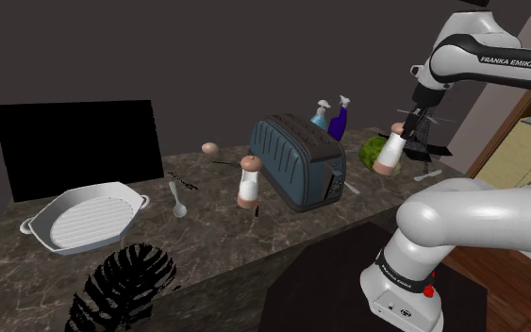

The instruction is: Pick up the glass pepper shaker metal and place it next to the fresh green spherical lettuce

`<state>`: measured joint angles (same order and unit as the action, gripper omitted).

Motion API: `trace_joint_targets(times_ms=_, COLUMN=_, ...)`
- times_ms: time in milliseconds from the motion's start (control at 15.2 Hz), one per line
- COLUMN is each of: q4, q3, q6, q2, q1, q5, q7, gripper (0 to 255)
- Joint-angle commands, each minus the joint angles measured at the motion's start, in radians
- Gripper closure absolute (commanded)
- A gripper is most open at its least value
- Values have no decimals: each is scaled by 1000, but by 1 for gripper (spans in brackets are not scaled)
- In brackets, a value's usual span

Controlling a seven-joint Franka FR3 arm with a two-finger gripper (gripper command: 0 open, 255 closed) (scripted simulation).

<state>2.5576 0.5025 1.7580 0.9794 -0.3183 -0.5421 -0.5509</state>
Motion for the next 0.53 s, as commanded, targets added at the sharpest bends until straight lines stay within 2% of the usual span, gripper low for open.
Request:
trace_joint_targets(times_ms=0, q4=31, q3=11, q6=24, q2=7, q1=-6, q5=-12, q7=4, gripper=255)
trace_joint_targets(times_ms=462, q4=118, q3=52, q6=109, q2=8, q1=-22, q5=-54, q7=19, gripper=255)
